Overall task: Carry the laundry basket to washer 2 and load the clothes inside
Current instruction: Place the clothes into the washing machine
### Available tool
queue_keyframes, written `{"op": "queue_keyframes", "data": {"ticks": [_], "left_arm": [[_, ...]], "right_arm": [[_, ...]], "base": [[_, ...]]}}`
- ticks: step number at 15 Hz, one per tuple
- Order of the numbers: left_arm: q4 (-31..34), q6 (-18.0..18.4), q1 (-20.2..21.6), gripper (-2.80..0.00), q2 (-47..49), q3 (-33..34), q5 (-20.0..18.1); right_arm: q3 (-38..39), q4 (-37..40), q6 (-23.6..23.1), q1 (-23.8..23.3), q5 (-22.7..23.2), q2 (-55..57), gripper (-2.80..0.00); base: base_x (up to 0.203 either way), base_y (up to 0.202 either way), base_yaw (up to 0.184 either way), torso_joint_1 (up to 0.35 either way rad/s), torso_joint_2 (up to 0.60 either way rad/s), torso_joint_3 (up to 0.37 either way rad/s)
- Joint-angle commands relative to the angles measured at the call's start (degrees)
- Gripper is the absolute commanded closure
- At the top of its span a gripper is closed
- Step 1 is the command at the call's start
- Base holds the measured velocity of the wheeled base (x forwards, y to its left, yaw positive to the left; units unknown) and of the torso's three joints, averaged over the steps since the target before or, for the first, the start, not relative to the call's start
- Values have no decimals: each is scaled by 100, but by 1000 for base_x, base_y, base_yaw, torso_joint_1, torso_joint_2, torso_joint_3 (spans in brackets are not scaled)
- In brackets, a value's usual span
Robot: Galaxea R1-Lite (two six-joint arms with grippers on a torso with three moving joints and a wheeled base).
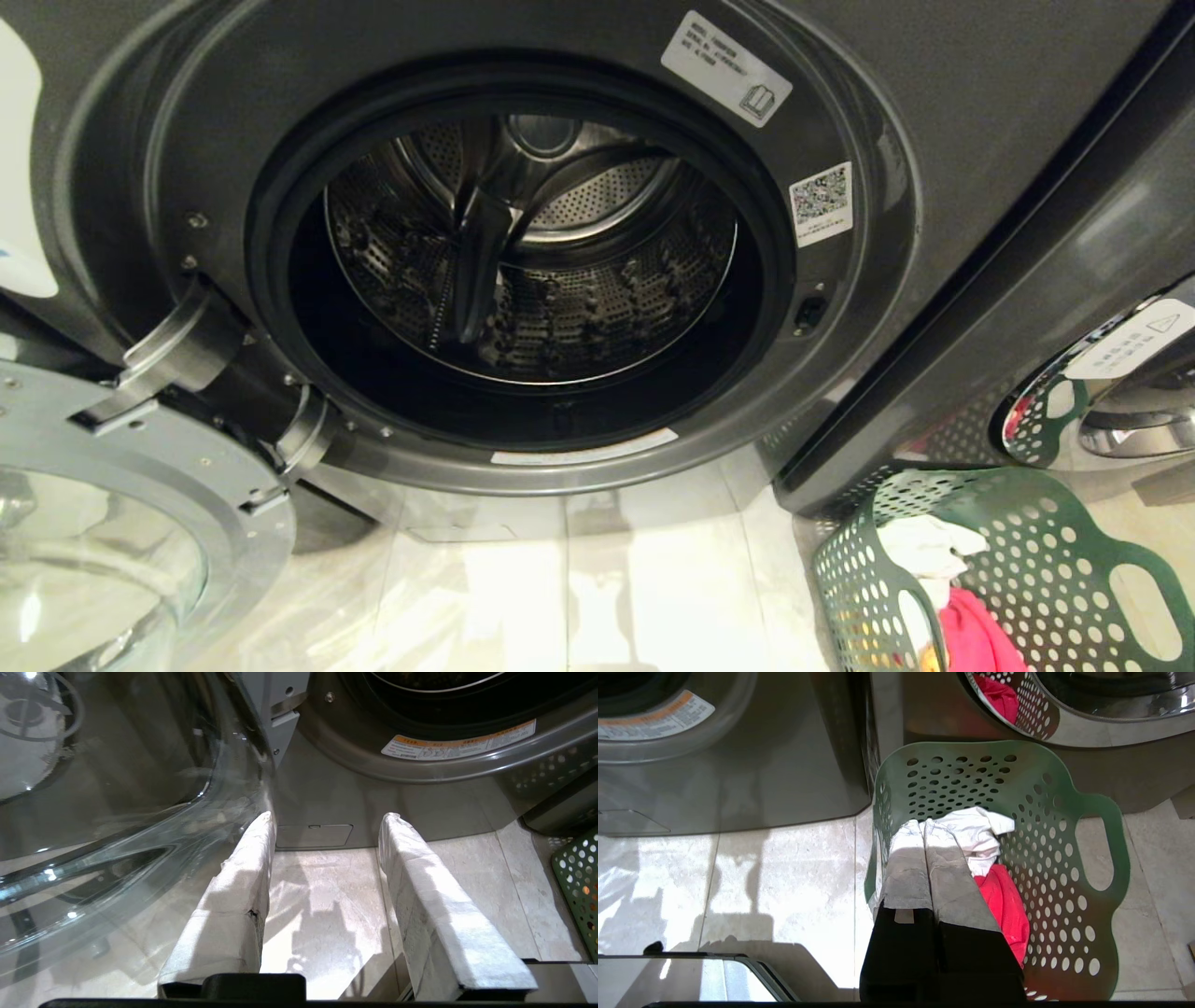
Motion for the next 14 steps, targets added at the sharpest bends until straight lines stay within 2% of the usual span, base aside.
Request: {"op": "queue_keyframes", "data": {"ticks": [1,4,11,13,14], "left_arm": [[-7,-3,2,0,7,35,7],[-16,-29,2,0,7,44,7],[-7,-32,2,0,7,44,7],[-13,-55,2,0,7,44,7],[-12,-47,2,0,7,44,7]], "right_arm": [[44,-4,-8,4,2,6,0],[44,-4,34,4,-2,6,0],[-58,62,-232,-2,10,6,0],[-681,270,-272,-9,-39,141,0],[-1318,528,-261,-15,-175,410,0]], "base": [[0,0,0,-2,2,-207],[0,0,0,5,1,-160],[0,0,0,0,0,-11],[0,0,0,0,0,0],[0,0,0,0,0,0]]}}
